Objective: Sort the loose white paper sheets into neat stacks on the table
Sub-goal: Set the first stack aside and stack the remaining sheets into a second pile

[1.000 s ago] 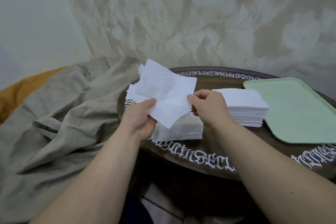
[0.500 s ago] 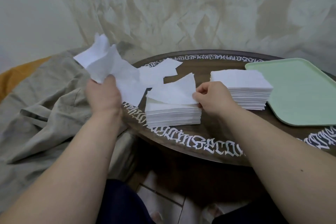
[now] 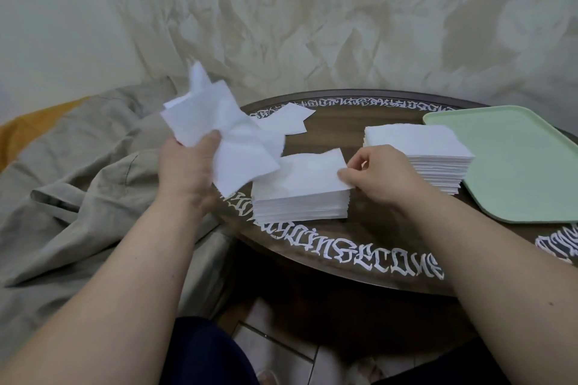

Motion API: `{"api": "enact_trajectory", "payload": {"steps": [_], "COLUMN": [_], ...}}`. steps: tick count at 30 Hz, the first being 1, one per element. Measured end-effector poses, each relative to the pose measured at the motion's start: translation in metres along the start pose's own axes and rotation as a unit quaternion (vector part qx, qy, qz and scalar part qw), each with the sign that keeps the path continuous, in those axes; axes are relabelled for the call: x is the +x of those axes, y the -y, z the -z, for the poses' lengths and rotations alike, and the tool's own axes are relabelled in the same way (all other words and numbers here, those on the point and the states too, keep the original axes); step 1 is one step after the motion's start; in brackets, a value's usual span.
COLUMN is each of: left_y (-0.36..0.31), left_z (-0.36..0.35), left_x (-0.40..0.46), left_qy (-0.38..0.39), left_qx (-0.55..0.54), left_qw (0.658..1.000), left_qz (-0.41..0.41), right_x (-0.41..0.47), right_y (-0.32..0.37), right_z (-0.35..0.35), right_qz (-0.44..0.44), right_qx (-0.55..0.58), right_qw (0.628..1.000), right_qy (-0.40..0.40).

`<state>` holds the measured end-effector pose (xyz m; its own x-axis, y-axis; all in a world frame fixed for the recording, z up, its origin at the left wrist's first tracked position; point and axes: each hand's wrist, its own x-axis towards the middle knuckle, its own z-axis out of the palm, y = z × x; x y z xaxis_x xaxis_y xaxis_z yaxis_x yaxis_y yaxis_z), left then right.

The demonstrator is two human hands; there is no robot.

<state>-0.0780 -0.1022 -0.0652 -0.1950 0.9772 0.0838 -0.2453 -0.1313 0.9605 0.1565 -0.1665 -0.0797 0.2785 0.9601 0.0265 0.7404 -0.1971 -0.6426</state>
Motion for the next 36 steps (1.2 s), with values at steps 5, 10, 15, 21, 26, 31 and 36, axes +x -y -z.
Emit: {"api": "enact_trajectory", "payload": {"steps": [5, 10, 15, 21, 26, 31, 36], "left_y": [0.001, 0.0, 0.003, 0.01, 0.012, 0.011, 0.009], "left_z": [-0.005, -0.009, -0.012, -0.015, -0.02, -0.021, -0.027], "left_x": [-0.013, -0.018, -0.021, -0.014, -0.016, -0.016, -0.021], "left_qy": [0.142, 0.223, 0.235, 0.196, 0.179, 0.153, 0.167], "left_qx": [-0.021, -0.044, 0.0, 0.054, 0.06, 0.04, 0.021], "left_qw": [0.986, 0.966, 0.964, 0.971, 0.973, 0.977, 0.976], "left_qz": [0.078, 0.127, 0.128, 0.125, 0.131, 0.142, 0.135], "right_x": [-0.002, -0.011, -0.009, -0.008, -0.003, -0.001, -0.008], "right_y": [0.019, 0.028, 0.027, 0.019, 0.019, 0.023, 0.025], "right_z": [0.007, 0.002, 0.001, -0.001, -0.001, -0.003, 0.002], "right_qz": [0.018, 0.041, 0.052, 0.037, 0.031, 0.014, 0.075], "right_qx": [0.104, 0.245, 0.301, 0.291, 0.268, 0.283, 0.212], "right_qw": [0.988, 0.967, 0.947, 0.954, 0.963, 0.957, 0.974], "right_qy": [-0.11, 0.058, 0.103, 0.055, -0.013, -0.054, -0.001]}}
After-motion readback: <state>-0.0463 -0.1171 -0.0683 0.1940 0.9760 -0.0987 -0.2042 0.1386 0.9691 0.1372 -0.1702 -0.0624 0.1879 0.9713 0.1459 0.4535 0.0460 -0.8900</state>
